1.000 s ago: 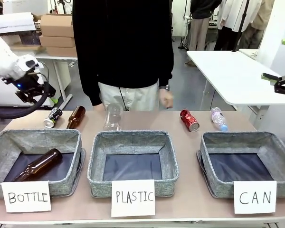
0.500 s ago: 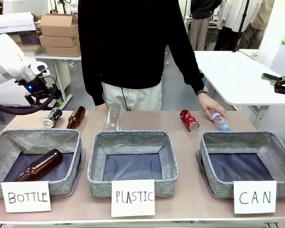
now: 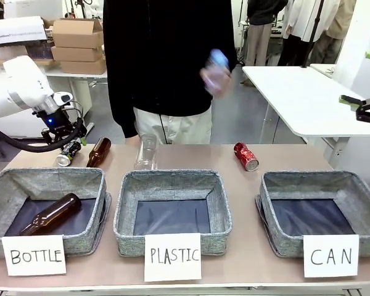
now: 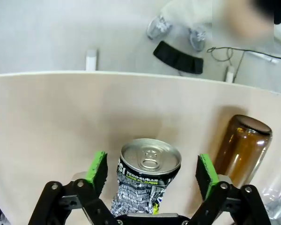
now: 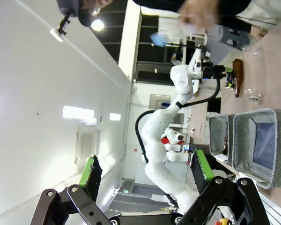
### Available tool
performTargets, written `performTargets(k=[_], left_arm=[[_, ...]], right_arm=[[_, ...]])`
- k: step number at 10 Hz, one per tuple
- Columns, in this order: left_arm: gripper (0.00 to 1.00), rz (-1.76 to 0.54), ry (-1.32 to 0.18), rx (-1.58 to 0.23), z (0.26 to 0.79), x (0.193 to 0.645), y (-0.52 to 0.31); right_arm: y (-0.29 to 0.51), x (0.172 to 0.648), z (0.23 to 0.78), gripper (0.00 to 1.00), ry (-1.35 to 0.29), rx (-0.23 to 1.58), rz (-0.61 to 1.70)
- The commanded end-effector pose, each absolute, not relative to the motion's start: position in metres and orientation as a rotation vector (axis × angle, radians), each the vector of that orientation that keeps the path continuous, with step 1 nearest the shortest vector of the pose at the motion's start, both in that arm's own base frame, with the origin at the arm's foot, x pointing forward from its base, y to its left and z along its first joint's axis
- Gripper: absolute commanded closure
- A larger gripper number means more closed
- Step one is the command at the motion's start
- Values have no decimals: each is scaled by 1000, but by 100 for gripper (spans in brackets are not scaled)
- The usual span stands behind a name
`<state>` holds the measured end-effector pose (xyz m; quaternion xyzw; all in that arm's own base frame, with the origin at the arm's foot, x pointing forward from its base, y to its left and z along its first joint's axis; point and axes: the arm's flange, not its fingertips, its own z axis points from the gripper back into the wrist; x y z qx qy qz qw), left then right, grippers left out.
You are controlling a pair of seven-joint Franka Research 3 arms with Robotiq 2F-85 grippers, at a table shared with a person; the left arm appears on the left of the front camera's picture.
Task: Sort the can waste into the basket.
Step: Pick up the can waste from the table and place it in the right Fabric basket.
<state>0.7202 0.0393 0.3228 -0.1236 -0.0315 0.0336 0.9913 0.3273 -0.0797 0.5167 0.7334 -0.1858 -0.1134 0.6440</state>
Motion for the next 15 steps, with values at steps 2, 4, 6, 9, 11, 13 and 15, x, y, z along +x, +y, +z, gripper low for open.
performTargets(k=[2, 4, 6, 9, 11, 13, 15], left_arm=[[100, 80, -2, -203, 323, 725, 31], [100, 76, 22, -185, 321, 722, 29], [100, 67, 6, -194, 322, 719, 28], [100, 71, -13, -203, 327, 718, 27], [100, 58, -64, -261, 379, 698, 29], [84, 59, -38, -398, 477, 632, 22], [84, 108, -140, -434, 528, 556, 4]], right_arm=[[-80, 329, 518, 0, -439, 1669, -237], [-80, 329, 518, 0, -439, 1669, -237], [-80, 329, 518, 0, -439, 1669, -237], [-80, 329, 518, 0, -439, 1669, -237], [-80, 329, 518, 0, -439, 1669, -237], [-80, 329, 518, 0, -439, 1669, -237], [-80, 329, 518, 0, -439, 1669, -237]])
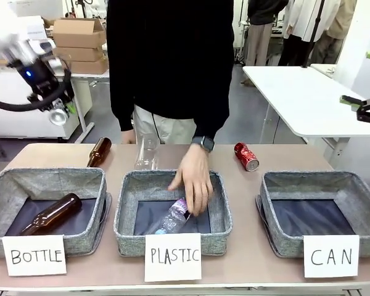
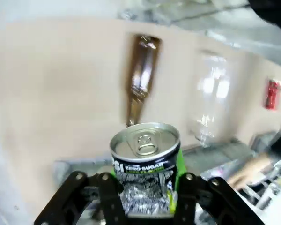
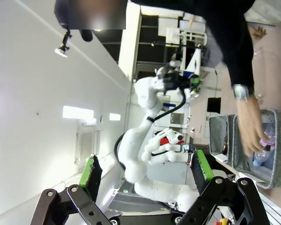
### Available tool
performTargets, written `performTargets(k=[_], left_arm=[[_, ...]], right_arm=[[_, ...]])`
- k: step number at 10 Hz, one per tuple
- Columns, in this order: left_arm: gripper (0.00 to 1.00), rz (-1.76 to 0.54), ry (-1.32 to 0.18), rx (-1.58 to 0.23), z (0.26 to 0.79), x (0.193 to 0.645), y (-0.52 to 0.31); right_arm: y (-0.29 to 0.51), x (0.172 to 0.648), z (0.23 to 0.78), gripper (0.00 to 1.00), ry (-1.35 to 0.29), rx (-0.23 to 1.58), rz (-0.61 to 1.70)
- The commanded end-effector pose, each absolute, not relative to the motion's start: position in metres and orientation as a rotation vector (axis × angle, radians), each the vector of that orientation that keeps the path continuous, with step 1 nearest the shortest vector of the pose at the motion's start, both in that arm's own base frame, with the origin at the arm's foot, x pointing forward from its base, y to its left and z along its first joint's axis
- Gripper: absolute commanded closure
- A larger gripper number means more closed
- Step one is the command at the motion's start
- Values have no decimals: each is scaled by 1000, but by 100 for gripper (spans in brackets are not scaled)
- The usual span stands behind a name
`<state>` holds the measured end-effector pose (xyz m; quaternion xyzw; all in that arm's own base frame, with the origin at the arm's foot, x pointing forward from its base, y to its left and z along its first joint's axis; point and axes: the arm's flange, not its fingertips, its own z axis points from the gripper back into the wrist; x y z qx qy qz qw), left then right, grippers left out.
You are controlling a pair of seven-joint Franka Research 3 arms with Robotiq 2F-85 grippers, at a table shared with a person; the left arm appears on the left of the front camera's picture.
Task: Sort the can waste into the basket.
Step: Pick up the can waste from the table and place it in the right Fabric basket.
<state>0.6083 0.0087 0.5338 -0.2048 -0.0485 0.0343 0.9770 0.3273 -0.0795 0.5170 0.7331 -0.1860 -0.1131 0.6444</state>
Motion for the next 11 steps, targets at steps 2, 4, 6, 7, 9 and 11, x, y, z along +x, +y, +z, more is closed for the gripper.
performTargets(k=[2, 4, 6, 7, 9, 11], left_arm=[[84, 39, -95, -561, 548, 467, -4], [84, -240, -157, -515, 529, 401, 9], [84, 19, -102, -538, 563, 470, -9], [84, 19, -102, -538, 563, 470, -9], [60, -151, -52, -544, 519, 459, -23], [60, -505, -50, -543, 507, 526, -133]], right_arm=[[-80, 329, 518, 0, -439, 1669, -237], [-80, 329, 518, 0, -439, 1669, -237], [-80, 329, 518, 0, -439, 1669, -237], [-80, 329, 518, 0, -439, 1669, -237], [-80, 327, 517, 0, -423, 1668, -258], [-163, 280, 580, 0, -691, 1478, -232]])
